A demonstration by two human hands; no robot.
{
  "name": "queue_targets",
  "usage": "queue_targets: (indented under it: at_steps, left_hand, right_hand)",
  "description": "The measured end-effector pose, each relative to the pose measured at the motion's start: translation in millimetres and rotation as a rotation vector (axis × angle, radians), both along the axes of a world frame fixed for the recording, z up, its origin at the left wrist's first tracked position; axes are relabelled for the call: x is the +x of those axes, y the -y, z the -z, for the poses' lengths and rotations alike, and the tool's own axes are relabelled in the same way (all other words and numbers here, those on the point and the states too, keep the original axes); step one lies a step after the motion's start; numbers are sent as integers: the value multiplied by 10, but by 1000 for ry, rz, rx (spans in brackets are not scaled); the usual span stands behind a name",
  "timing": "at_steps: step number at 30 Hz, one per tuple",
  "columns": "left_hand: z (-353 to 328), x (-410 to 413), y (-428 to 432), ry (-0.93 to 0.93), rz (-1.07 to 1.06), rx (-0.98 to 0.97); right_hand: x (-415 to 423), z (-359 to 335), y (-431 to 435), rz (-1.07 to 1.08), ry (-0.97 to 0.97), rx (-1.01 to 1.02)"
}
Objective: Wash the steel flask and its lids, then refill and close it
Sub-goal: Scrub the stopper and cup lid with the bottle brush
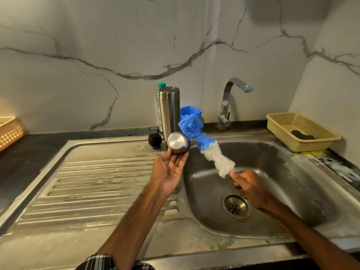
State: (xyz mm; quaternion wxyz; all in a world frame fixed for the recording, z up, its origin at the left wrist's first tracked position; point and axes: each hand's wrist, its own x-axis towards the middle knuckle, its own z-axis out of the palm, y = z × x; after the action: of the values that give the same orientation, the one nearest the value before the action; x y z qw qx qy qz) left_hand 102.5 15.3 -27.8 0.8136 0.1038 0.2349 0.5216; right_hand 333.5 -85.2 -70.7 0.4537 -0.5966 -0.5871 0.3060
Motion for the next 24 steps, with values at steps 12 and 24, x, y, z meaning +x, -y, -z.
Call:
queue_targets:
  at_steps: [12, 24]
  left_hand:
    - [-74, 18, 52, 79, -9, 20]
    - [-73, 1, 35, 176, -55, -63]
  right_hand:
    - [-20, -89, -34, -58, -282, -237]
    - [-46, -74, 7, -60, -207, -198]
